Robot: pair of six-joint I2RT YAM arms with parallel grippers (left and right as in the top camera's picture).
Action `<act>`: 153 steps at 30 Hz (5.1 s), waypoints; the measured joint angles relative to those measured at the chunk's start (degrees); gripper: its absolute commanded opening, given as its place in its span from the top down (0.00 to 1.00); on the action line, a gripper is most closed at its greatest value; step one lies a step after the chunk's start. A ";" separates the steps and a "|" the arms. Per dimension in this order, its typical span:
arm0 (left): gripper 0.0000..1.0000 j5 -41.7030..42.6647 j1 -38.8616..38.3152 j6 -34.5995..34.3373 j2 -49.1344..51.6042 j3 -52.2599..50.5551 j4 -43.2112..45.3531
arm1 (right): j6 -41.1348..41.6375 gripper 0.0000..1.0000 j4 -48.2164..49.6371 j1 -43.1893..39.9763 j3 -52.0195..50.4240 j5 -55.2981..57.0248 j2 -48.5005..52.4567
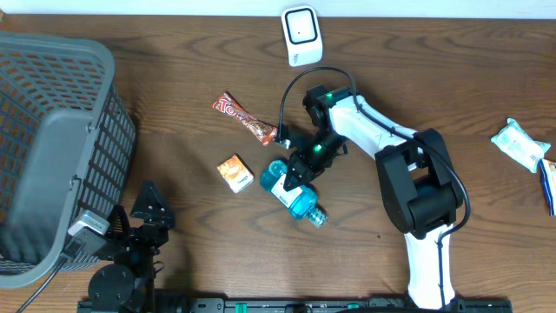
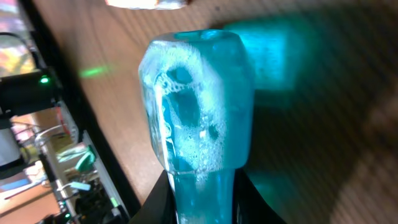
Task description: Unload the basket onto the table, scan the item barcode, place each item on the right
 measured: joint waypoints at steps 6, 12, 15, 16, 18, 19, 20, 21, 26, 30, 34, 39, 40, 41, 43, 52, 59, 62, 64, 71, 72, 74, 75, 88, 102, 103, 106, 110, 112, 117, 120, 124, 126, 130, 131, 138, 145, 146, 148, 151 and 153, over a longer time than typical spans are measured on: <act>0.02 -0.02 0.00 0.00 0.00 0.00 -0.09 | -4.04 0.99 -2.01 -3.87 -0.26 -5.20 0.85; 0.02 0.00 0.00 0.00 0.00 0.00 -0.13 | -7.87 0.96 -4.00 -7.63 -0.37 -11.10 0.85; 0.02 0.00 0.00 0.00 0.00 0.00 -0.13 | -8.00 0.65 -4.11 -7.93 -0.39 -11.41 0.85; 0.02 0.00 0.00 0.00 0.00 0.00 -0.15 | -7.91 0.61 -4.13 -7.89 -0.42 -11.39 0.85; 0.02 0.00 0.02 0.00 0.00 0.00 -0.15 | -7.69 0.52 -4.22 -7.67 -0.44 -11.39 0.85; 0.02 0.00 0.00 0.00 0.00 0.00 -0.15 | -7.56 0.48 -4.52 -7.54 -0.44 -11.37 0.85; 0.02 0.00 0.00 0.00 0.00 0.00 -0.15 | -7.58 0.46 -5.03 -7.37 -0.44 -11.37 0.85; 0.02 -0.02 0.00 0.00 0.00 0.00 -0.15 | -7.61 0.44 -5.81 -7.17 -0.39 -11.34 0.85; 0.02 0.00 0.00 0.00 0.00 0.00 -0.17 | -8.44 0.28 -9.22 -5.62 -0.20 -10.03 0.83; 0.02 0.00 0.00 0.00 0.00 0.00 -0.17 | -10.69 0.27 -9.31 -2.56 -0.09 -8.09 0.17; 0.02 0.00 0.02 0.00 0.00 0.00 -0.15 | -10.49 0.17 -8.83 2.99 0.04 -3.52 -1.18; 0.02 0.00 0.00 0.00 0.00 0.00 -0.17 | -1.60 0.11 -3.23 10.60 0.31 9.94 -1.68; 0.02 0.00 0.02 0.00 0.00 0.00 -0.15 | 0.39 0.09 -2.29 11.93 0.31 12.98 -1.68; 0.02 -0.02 0.00 0.00 0.00 0.00 -0.17 | 2.38 0.05 -1.86 13.42 0.61 15.37 -1.99; 0.02 -0.02 0.00 0.00 0.00 0.00 -0.17 | 5.01 0.01 -0.85 15.93 0.79 20.00 -2.86; 0.02 0.00 0.02 0.00 0.00 0.00 -0.17 | 10.58 0.02 2.95 22.73 0.94 30.32 -3.43; 0.02 0.00 0.00 0.00 0.00 0.00 -0.15 | 12.94 0.27 8.00 22.97 -1.92 33.11 -4.87; 0.02 0.00 0.00 0.00 0.00 0.00 -0.15 | 13.55 0.36 8.52 22.88 -3.23 33.75 -5.49; 0.02 0.00 0.00 0.00 0.00 0.00 -0.17 | 13.66 0.43 8.59 22.86 -3.67 33.88 -5.77; 0.02 0.00 0.00 0.00 0.00 0.00 -0.13 | 18.95 0.52 11.28 21.55 -4.13 32.52 -8.07; 0.02 0.00 0.00 0.00 0.00 0.00 -0.24 | 20.31 0.52 12.26 21.14 -4.15 32.76 -7.93; 0.02 0.00 0.00 0.00 0.00 0.00 -0.20 | 23.43 0.52 13.22 19.61 -4.17 32.20 -7.72; 0.02 0.00 0.00 0.00 0.00 0.00 -0.20 | 24.70 0.52 13.57 18.78 -4.15 32.22 -7.72; 0.02 0.00 0.00 0.00 0.00 0.00 -0.20 | 31.06 0.67 14.23 4.72 -4.11 31.76 -7.69; 0.02 0.00 0.00 0.00 0.00 0.00 -0.20 | 36.59 0.81 1.31 -2.89 3.67 48.33 -5.33; 0.02 0.00 0.00 0.00 0.00 0.00 -0.20 | 36.74 0.81 0.63 -2.93 4.39 49.62 -5.01; 0.02 0.00 0.00 0.00 0.00 0.00 -0.20 | 37.22 0.84 -0.74 -2.40 6.14 51.98 -5.03; 0.02 0.00 0.00 0.00 0.00 0.00 -0.20 | 38.47 0.87 -0.09 -0.83 6.64 54.55 -4.79; 0.02 0.00 0.02 0.00 0.00 0.00 -0.22 | 39.28 0.82 -0.39 0.11 6.62 55.43 -4.74; 0.02 -0.02 0.00 0.00 0.00 0.00 -0.20 | 40.72 0.73 0.11 3.13 6.62 56.59 -4.61; 0.02 -0.02 0.00 0.00 0.00 0.00 -0.20 | 41.38 0.73 0.83 4.52 6.62 56.59 -4.44; 0.02 0.00 0.00 0.00 0.00 0.00 -0.20 | 42.97 0.66 0.94 4.57 6.62 56.39 -4.31; 0.02 0.00 0.00 0.00 0.00 0.00 -0.20 | 43.69 0.60 0.92 4.20 6.62 55.89 -4.24; 0.02 0.00 0.00 0.00 0.00 0.00 -0.20 | 44.11 0.56 0.79 3.34 6.56 55.23 -4.15; 0.02 0.00 0.00 0.00 0.00 0.00 -0.20 | 44.15 0.56 0.81 3.17 6.56 55.23 -4.15; 0.02 0.00 0.00 0.00 0.00 0.00 -0.20 | 44.33 0.55 0.90 2.27 6.51 54.88 -4.13; 0.02 0.00 0.00 0.00 0.00 0.00 -0.20 | 44.57 0.45 0.39 2.12 6.56 54.86 -4.11; 0.02 0.00 0.00 0.00 0.00 0.00 -0.20 | 44.65 0.41 -0.33 2.05 6.80 54.75 -4.07; 0.02 -0.02 0.00 0.00 0.00 0.00 -0.22 | 44.78 0.38 -3.45 1.68 8.11 54.25 -3.87; 0.02 -0.02 0.00 0.00 0.00 0.00 -0.20 | 44.78 0.36 -8.81 0.81 12.81 52.68 -3.50; 0.02 0.00 0.02 0.00 0.00 -0.02 -0.20 | 44.76 0.34 -11.82 0.39 16.85 51.08 -3.50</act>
